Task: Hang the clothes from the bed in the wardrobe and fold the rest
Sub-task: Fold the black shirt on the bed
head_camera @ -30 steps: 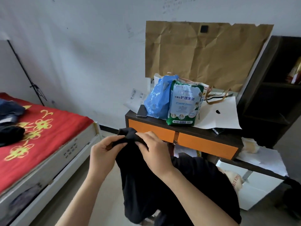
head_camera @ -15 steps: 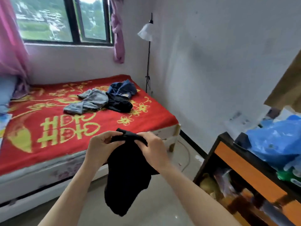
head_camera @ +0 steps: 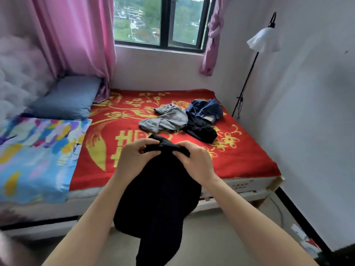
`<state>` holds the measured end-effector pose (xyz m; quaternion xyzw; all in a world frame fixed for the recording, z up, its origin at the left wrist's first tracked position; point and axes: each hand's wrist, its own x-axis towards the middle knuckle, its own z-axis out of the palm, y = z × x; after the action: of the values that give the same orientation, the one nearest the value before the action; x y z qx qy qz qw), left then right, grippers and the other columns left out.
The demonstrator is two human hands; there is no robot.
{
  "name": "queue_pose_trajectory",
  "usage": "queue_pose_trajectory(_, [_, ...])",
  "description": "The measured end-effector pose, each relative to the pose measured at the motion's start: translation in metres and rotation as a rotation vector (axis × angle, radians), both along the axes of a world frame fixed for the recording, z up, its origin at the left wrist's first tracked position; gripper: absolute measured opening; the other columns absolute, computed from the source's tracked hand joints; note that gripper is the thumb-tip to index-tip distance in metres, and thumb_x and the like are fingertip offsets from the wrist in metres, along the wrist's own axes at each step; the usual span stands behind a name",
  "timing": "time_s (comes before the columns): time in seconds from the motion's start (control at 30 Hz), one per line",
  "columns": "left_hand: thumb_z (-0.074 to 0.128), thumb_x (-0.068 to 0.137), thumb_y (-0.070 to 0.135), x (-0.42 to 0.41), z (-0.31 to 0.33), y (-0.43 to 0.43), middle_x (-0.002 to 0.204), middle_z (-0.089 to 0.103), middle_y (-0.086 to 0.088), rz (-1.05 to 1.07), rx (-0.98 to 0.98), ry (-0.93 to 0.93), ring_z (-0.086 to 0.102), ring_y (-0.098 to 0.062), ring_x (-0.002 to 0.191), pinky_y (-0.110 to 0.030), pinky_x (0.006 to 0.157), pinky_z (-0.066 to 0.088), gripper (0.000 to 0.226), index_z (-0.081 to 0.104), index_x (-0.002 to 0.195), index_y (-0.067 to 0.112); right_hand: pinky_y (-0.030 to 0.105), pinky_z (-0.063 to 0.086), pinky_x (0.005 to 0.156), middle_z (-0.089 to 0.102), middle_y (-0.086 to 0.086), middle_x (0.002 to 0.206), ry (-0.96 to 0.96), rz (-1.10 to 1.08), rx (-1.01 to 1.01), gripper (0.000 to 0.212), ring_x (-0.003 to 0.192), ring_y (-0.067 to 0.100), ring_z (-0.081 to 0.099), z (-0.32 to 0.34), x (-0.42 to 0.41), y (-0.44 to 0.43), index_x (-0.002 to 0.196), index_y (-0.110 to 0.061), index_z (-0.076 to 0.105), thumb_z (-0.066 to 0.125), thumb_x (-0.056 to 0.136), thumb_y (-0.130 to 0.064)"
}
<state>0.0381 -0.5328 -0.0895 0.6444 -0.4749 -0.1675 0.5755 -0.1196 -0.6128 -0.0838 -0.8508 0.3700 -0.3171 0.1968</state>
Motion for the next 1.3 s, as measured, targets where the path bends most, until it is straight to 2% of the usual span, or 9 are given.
queue_pose_trajectory(0.23, [0.074, 0.072, -0.002, 0.061, 0.015, -0.083, 0.083, 0.063, 0.017, 0.059, -0.062, -0.069, 0.056, 0.015, 0.071, -0.001, 0.07, 0.038, 0.036, 0.067, 0.092, 0.026, 0.025, 0.042, 0.076, 0.069, -0.006, 0.107, -0.009, -0.017, 0.046, 0.038, 0.099, 0.013, 0.062, 0.01, 0.065, -0.096, 0.113, -0.023, 0.065, 0.071, 0.079, -0.039])
queue_pose_trajectory(0.33, [0.071, 0.073, -0.005, 0.086, 0.031, -0.123, 0.089, 0.064, 0.008, 0.099, -0.102, -0.118, 0.059, 0.001, 0.079, -0.003, 0.075, 0.039, 0.038, 0.066, 0.096, 0.025, 0.026, 0.045, 0.074, 0.068, -0.004, 0.1, -0.058, 0.026, 0.142, 0.041, 0.091, 0.013, 0.062, 0.019, 0.088, -0.147, 0.112, -0.02, 0.064, 0.073, 0.077, -0.038])
queue_pose_trajectory(0.5, [0.07, 0.074, -0.004, 0.153, 0.061, -0.2, 0.085, 0.063, 0.015, 0.252, -0.156, -0.184, 0.057, 0.011, 0.074, 0.0, 0.073, 0.038, 0.036, 0.066, 0.084, 0.031, 0.023, 0.046, 0.062, 0.063, 0.005, 0.076, -0.005, 0.335, 0.505, 0.024, 0.065, 0.01, 0.06, 0.028, 0.134, -0.267, 0.086, -0.002, 0.067, 0.075, 0.076, -0.022])
queue_pose_trajectory(0.63, [0.068, 0.075, -0.004, 0.209, 0.074, -0.249, 0.086, 0.064, 0.016, 0.381, -0.162, -0.211, 0.059, 0.009, 0.077, -0.003, 0.077, 0.039, 0.037, 0.066, 0.082, 0.032, 0.028, 0.029, 0.055, 0.041, -0.001, 0.055, 0.161, 0.411, 0.58, 0.03, 0.054, 0.013, 0.039, 0.022, 0.176, -0.343, 0.054, -0.015, 0.052, 0.074, 0.068, -0.029])
queue_pose_trajectory(0.77, [0.065, 0.079, -0.007, 0.255, 0.031, -0.279, 0.096, 0.068, -0.002, 0.525, -0.026, -0.233, 0.061, -0.016, 0.089, -0.012, 0.083, 0.042, 0.026, 0.072, 0.097, 0.01, 0.036, 0.046, 0.076, 0.068, 0.007, 0.084, 0.06, 0.494, 0.784, 0.017, 0.081, 0.022, 0.063, -0.012, 0.227, -0.385, 0.088, -0.009, 0.069, 0.066, 0.083, -0.025])
queue_pose_trajectory(0.87, [0.06, 0.079, -0.011, 0.267, -0.041, -0.279, 0.095, 0.067, -0.006, 0.527, 0.234, -0.107, 0.063, -0.026, 0.093, -0.019, 0.081, 0.042, 0.026, 0.07, 0.1, 0.001, 0.029, 0.04, 0.059, 0.055, 0.003, 0.074, 0.098, 0.484, 0.795, 0.003, 0.065, 0.015, 0.054, -0.055, 0.258, -0.384, 0.091, -0.013, 0.058, 0.056, 0.091, -0.014])
queue_pose_trajectory(0.93, [0.06, 0.079, -0.011, 0.269, -0.086, -0.272, 0.097, 0.067, -0.011, 0.522, 0.389, -0.004, 0.063, -0.03, 0.097, -0.027, 0.083, 0.045, 0.029, 0.069, 0.103, 0.003, 0.021, 0.034, 0.054, 0.046, 0.002, 0.069, 0.145, 0.451, 0.75, 0.015, 0.059, 0.011, 0.045, -0.084, 0.269, -0.38, 0.079, -0.014, 0.048, 0.056, 0.089, -0.006])
queue_pose_trajectory(1.17, [0.059, 0.079, -0.006, 0.274, -0.161, -0.269, 0.093, 0.065, -0.005, 0.481, 0.643, 0.166, 0.063, -0.026, 0.098, -0.028, 0.083, 0.046, 0.033, 0.066, 0.109, 0.008, 0.024, 0.041, 0.056, 0.061, 0.006, 0.082, 0.031, 0.188, 1.061, 0.027, 0.066, 0.018, 0.055, -0.128, 0.292, -0.383, 0.102, -0.017, 0.06, 0.051, 0.086, 0.004])
queue_pose_trajectory(1.3, [0.058, 0.087, 0.004, 0.285, -0.156, -0.29, 0.112, 0.063, -0.005, 0.405, 0.61, 0.103, 0.056, -0.016, 0.089, -0.023, 0.073, 0.042, 0.035, 0.06, 0.12, 0.014, 0.022, 0.043, 0.058, 0.067, -0.002, 0.089, -0.036, 0.222, 1.067, 0.043, 0.067, 0.017, 0.055, -0.108, 0.313, -0.392, 0.118, -0.021, 0.064, 0.051, 0.086, 0.005])
